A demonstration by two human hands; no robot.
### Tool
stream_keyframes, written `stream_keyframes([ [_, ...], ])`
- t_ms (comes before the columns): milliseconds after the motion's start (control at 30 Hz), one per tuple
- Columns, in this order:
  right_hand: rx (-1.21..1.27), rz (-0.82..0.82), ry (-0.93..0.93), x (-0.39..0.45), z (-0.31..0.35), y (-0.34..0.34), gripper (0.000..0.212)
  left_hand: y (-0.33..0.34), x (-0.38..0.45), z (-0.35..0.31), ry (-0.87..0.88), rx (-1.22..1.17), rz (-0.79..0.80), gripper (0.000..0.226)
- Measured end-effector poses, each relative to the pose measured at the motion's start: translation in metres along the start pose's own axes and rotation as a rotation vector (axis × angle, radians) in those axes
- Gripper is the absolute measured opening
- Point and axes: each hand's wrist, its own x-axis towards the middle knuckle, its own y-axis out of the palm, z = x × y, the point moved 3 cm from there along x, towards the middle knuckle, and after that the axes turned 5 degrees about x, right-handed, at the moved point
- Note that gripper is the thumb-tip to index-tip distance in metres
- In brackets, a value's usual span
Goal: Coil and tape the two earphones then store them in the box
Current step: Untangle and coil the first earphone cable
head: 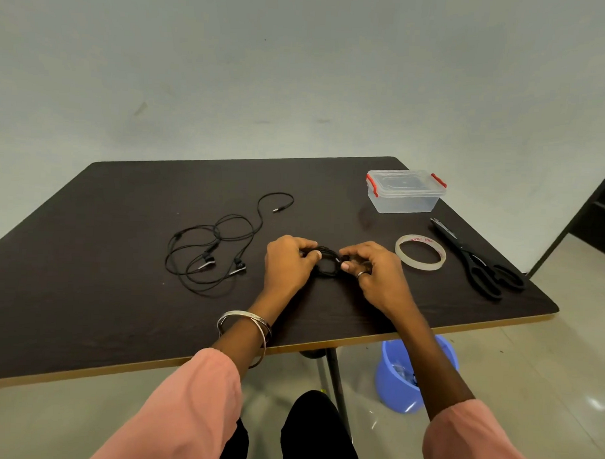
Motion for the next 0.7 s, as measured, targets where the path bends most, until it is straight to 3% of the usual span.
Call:
stream_keyframes([
  [200,0.013,-0.046,-0.044,0.0003,0.0002,-0.0055,0.039,0.0000,-0.0013,0.0009,-0.007,0.003,-0.002,0.022],
  [367,-0.116,0.085,-0.040,0.0019,-0.0014,0.0011,0.054,0.0017,-0.0003,0.0028,-0.005,0.004,-0.003,0.026],
  [567,0.081,0.050,-0.073,-0.0028,-0.0045,-0.0007,0.049,0.0013,-0.0003,0.0020,0.041,-0.034,-0.016,0.026],
  [700,0.136,0.047,-0.055,-0.0026,-0.0068,0.0005,0.033,-0.0011,-0.0019,0.0013,0.053,-0.060,-0.035,0.020],
])
